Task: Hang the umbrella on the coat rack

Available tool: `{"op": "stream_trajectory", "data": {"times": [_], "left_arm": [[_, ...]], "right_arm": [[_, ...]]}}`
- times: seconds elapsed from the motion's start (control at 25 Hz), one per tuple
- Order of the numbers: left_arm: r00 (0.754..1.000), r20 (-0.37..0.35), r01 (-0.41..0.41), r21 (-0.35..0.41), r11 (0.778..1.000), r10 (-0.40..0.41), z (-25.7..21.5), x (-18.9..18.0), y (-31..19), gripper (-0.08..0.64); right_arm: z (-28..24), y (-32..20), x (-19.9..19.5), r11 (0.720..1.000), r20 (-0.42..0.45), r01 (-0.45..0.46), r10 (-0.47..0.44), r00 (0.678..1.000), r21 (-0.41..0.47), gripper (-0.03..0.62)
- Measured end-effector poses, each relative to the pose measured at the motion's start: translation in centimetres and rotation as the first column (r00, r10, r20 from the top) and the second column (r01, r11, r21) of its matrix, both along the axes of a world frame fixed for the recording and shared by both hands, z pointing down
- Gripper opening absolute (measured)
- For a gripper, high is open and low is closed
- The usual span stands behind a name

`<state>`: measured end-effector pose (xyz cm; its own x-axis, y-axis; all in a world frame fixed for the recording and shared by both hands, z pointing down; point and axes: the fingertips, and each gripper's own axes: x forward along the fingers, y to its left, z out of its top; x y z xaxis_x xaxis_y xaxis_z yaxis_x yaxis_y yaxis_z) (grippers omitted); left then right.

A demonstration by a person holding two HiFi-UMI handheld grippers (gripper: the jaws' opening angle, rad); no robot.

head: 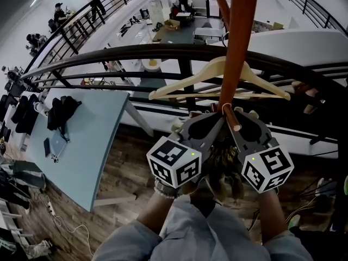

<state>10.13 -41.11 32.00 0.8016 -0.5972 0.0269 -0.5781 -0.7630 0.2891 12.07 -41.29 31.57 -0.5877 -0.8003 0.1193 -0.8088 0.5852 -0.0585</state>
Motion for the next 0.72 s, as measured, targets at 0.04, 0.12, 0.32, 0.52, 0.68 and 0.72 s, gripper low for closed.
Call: {"op": "stream_trajectory", "data": {"times": [0.04,0.12,0.32,0.52,0.68,0.72], "left_arm": [[1.0,0.001,0.001,0.001,1.0,-0.001,-0.1,-0.2,0.1,0.011],[1.0,0.003,0.005,0.004,1.0,-0.005,-0.2,-0.7,0.4,0.009],[1.0,0.0,0.02,0.001,1.0,-0.02,-0.7,-1.5,0.8,0.009],[1.0,-0.014,0.019,0.002,1.0,-0.019,-1.3,-2.4,1.8,0.009],[0.999,-0.017,0.027,0.02,0.999,-0.027,-1.9,-2.8,2.7,0.009],[0.999,-0.008,0.033,0.032,0.999,-0.033,-1.9,-2.9,2.9,0.009]], "right_arm": [[-0.1,0.1,-0.1,1.0,0.0,-0.002,0.002,1.0,0.002,0.054],[-0.3,0.4,-0.2,1.0,0.002,-0.009,0.009,1.0,0.007,0.054],[-0.7,1.2,0.6,0.999,0.006,-0.03,0.03,1.0,0.009,0.054],[-1.1,2.3,1.5,0.998,0.008,-0.057,0.057,0.998,0.01,0.054],[-0.7,3.3,2.0,0.996,-0.009,-0.086,0.086,0.996,0.01,0.051],[-0.6,3.7,2.1,0.996,-0.009,-0.087,0.087,0.996,0.008,0.045]]}}
